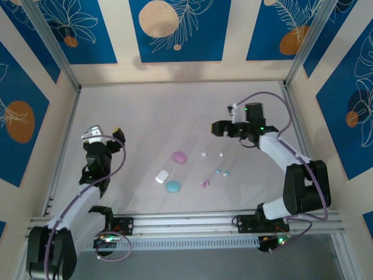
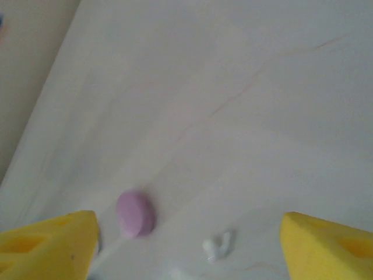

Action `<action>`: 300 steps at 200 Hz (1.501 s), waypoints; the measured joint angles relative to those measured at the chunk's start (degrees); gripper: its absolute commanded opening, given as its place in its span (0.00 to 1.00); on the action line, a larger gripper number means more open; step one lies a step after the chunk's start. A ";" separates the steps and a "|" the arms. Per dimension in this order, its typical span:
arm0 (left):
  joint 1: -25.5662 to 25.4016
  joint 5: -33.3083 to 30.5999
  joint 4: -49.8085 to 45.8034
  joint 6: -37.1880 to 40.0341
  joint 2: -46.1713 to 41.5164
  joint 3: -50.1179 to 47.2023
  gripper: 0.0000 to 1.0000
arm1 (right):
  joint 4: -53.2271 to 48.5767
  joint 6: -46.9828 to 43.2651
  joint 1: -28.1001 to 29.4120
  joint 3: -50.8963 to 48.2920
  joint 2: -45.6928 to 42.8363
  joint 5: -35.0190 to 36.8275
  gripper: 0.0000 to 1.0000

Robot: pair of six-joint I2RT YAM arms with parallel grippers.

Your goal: Insert wireless bluetooth earbuds into charging case

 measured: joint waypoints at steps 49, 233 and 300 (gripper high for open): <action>0.00 15.80 -10.01 -8.79 -5.66 0.15 1.00 | -0.59 -12.74 20.55 -0.87 0.50 7.15 0.72; 0.00 35.21 -21.24 -14.86 -3.48 1.53 1.00 | 2.14 -39.54 28.87 4.55 18.12 18.82 0.74; 0.00 35.43 -21.24 -14.86 -3.39 2.27 1.00 | -2.75 -39.63 28.87 11.56 24.72 20.11 0.62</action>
